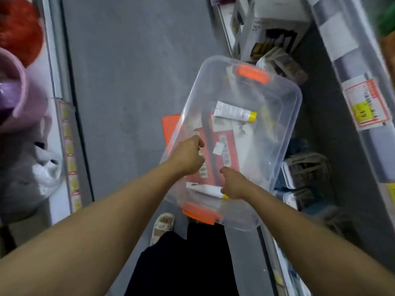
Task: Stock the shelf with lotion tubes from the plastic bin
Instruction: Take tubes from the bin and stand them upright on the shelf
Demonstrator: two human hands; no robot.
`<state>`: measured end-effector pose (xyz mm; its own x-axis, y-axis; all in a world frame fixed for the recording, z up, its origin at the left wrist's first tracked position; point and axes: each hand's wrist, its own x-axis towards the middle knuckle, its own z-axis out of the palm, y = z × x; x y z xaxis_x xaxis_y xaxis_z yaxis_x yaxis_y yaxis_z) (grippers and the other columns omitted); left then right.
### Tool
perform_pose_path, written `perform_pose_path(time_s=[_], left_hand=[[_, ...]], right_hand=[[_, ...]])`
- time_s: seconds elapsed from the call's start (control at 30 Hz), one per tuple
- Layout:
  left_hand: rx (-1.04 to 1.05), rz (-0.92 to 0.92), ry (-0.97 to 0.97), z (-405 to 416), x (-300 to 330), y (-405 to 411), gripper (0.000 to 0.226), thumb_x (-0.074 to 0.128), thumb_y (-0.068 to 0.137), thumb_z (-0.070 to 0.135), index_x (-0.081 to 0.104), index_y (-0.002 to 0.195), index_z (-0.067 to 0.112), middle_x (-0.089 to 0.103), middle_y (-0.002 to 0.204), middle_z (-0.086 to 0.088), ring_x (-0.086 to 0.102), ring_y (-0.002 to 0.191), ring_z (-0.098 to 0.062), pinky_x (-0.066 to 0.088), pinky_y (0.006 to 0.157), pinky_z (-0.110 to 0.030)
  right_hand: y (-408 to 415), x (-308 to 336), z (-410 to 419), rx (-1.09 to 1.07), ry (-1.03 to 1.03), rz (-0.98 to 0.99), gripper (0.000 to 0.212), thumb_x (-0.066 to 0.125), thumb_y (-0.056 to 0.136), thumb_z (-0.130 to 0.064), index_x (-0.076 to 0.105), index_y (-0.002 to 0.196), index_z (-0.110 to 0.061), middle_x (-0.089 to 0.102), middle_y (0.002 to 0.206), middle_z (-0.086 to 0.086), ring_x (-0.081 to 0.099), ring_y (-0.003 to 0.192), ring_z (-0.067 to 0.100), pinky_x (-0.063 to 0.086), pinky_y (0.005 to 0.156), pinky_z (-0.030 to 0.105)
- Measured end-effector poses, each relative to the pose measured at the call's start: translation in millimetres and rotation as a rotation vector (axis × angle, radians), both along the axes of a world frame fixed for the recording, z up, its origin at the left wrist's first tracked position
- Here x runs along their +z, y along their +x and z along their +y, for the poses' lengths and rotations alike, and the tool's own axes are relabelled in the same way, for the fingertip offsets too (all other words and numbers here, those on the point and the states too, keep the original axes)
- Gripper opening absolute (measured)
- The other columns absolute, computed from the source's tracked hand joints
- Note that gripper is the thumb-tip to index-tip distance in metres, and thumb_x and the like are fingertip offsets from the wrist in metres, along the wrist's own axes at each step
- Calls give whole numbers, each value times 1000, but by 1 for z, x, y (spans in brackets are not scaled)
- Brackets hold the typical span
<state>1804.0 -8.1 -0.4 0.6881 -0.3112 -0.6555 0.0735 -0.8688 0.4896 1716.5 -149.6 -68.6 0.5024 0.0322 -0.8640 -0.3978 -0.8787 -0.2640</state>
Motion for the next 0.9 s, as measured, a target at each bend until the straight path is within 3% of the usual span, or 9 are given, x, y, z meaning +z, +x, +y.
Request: perform_pose_path(time_s=[0.2, 0.37, 0.47, 0.57, 0.67, 0.77, 0.9], left_hand=[[34, 72, 35, -7, -39, 4, 37, 57, 86, 10, 48, 122, 12, 57, 123, -8, 54, 110, -25, 44, 90, -32], [70, 89, 26, -7, -57, 6, 34, 61, 85, 13, 50, 117, 14, 58, 116, -7, 55, 99, -22, 48, 86, -32], [76, 93, 21, -5, -60, 7, 33, 62, 85, 13, 50, 116, 14, 59, 115, -7, 56, 102, -25, 49, 89, -35], [100, 98, 4, -4, -57, 8, 33, 61, 86, 12, 50, 117, 13, 58, 116, -7, 56, 104, -25, 49, 90, -35], [111, 91, -21, -6, -50, 9, 34, 60, 86, 10, 50, 118, 13, 58, 115, -6, 56, 100, -24, 49, 86, -32], [124, 68, -53, -9, -39, 14, 33, 59, 85, 9, 51, 117, 12, 58, 111, -6, 52, 89, -20, 45, 76, -26], [140, 55, -94, -14, -21, 23, 34, 60, 85, 8, 50, 118, 11, 55, 107, -5, 51, 86, -20, 43, 72, -26]], right_hand=[[-10, -57, 5, 47, -8, 147, 53, 52, 90, -11, 29, 136, 1, 44, 133, 21, 49, 117, 34, 39, 80, 29], [-12, -75, 14, 100, -8, 175, 52, 56, 88, -14, 36, 133, -1, 43, 133, 17, 48, 118, 31, 44, 93, 36], [-14, -80, 19, 161, -51, 194, 60, 59, 86, -23, 34, 135, 1, 33, 139, 21, 37, 125, 36, 40, 99, 41], [-10, -76, 21, 163, -79, 213, 58, 59, 87, -25, 39, 135, 1, 34, 139, 27, 38, 125, 40, 40, 99, 40], [-6, -65, 18, 36, -65, 157, 60, 57, 90, -21, 30, 136, 6, 40, 138, 22, 45, 124, 33, 42, 97, 34], [3, -48, 11, -235, -77, 65, 72, 62, 86, -17, 19, 138, 7, 44, 136, 20, 50, 122, 32, 44, 93, 33], [25, -8, -9, -494, -107, -122, 62, 64, 84, -17, 25, 130, 0, 49, 127, 19, 53, 113, 36, 43, 81, 35]])
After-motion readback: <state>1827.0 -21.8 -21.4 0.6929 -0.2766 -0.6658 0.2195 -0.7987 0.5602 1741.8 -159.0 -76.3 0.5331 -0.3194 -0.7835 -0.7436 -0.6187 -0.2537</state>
